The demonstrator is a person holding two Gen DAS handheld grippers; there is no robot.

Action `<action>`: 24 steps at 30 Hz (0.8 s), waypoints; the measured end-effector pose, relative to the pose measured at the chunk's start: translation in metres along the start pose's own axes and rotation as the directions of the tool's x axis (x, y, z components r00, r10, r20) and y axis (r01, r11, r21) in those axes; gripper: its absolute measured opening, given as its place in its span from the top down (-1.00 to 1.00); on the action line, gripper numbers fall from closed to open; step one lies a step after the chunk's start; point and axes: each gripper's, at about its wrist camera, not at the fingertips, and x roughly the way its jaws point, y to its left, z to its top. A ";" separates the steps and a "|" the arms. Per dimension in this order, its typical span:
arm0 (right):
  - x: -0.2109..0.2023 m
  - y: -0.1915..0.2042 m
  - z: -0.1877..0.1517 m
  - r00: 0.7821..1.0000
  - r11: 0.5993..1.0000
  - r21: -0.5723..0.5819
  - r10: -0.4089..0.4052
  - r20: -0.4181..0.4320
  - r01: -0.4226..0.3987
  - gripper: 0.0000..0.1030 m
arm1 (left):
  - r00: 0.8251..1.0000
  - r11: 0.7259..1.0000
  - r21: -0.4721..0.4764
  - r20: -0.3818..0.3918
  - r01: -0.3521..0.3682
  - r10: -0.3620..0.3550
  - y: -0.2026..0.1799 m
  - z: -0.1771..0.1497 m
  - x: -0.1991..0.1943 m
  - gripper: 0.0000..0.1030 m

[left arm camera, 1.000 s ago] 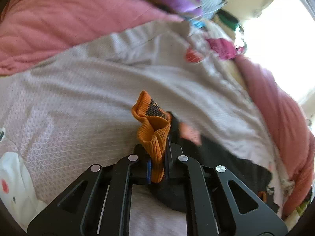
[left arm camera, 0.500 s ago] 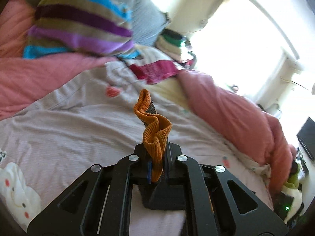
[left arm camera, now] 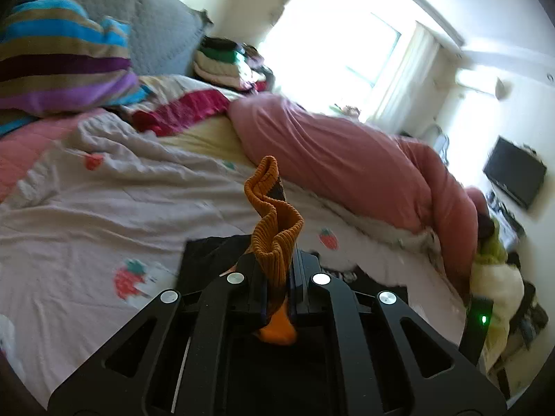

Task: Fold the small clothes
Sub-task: 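Lift the cuff across the shirt with the left tool while the right tool grasps it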

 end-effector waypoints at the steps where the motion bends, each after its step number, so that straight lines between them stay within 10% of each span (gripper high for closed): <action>1: -0.001 -0.006 -0.001 1.000 1.000 0.011 -0.008 0.000 0.008 -0.91 | 1.000 1.000 0.009 -0.015 0.009 -0.008 -0.006 -0.004 0.004 0.96; 18: -0.026 -0.083 -0.024 0.990 0.984 0.106 -0.144 0.000 0.144 -0.91 | 0.959 0.988 0.102 -0.271 0.118 -0.087 -0.055 -0.075 0.071 0.94; 24: -0.025 -0.087 -0.024 0.990 0.982 0.127 -0.139 -0.021 0.141 -0.91 | 0.926 0.979 0.101 -0.354 0.179 -0.133 -0.058 -0.091 0.079 0.52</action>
